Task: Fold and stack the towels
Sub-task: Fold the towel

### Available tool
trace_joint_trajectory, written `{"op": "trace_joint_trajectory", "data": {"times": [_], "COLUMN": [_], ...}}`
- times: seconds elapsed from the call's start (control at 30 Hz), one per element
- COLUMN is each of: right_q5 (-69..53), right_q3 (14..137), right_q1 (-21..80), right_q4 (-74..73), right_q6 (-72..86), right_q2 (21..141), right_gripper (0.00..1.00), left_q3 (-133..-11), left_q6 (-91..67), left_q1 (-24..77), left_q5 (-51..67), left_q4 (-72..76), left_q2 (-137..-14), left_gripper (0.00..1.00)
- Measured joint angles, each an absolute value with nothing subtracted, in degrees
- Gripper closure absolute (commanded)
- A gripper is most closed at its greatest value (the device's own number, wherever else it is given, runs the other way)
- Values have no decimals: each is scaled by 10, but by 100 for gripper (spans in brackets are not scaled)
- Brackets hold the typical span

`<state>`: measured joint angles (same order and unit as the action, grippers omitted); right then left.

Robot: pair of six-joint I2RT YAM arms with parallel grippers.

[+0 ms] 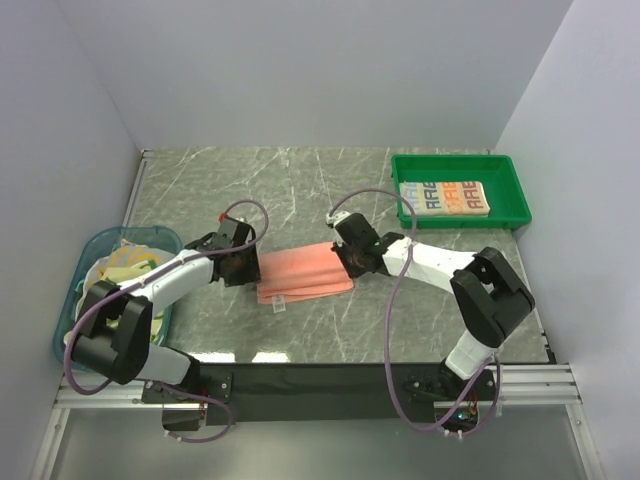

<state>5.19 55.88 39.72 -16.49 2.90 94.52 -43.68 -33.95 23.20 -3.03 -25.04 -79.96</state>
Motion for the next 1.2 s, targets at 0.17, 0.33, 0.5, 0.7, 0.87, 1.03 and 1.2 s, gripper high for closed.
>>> {"op": "trace_joint_trajectory", "data": {"times": [0.17, 0.33, 0.5, 0.7, 0.87, 1.03, 1.2], "right_q5": [51, 34, 31, 57, 64, 55, 34], "right_q3": [559, 559, 580, 621, 615, 561, 470], "right_q1": [414, 424, 424, 422, 416, 416, 413], "right_q4": [-203, -243, -239, -196, -164, -111, -57], "right_q6": [39, 56, 98, 196, 269, 311, 353], "right_q2": [939, 861, 788, 848, 914, 933, 933], "right_gripper": [60, 55, 65, 66, 66, 66, 66], "left_q3": [-437, -449, -498, -570, -591, -515, -408], "left_q6": [-348, -365, -389, -409, -416, -437, -479], "left_q1": [242, 246, 257, 287, 309, 325, 326], "left_q5": [-44, -55, -50, -41, -41, -41, -39], "left_q4": [-279, -320, -316, -281, -257, -204, -136], "left_q2": [-769, -669, -646, -773, -870, -883, -836], "left_gripper": [23, 20, 31, 40, 43, 51, 49]}}
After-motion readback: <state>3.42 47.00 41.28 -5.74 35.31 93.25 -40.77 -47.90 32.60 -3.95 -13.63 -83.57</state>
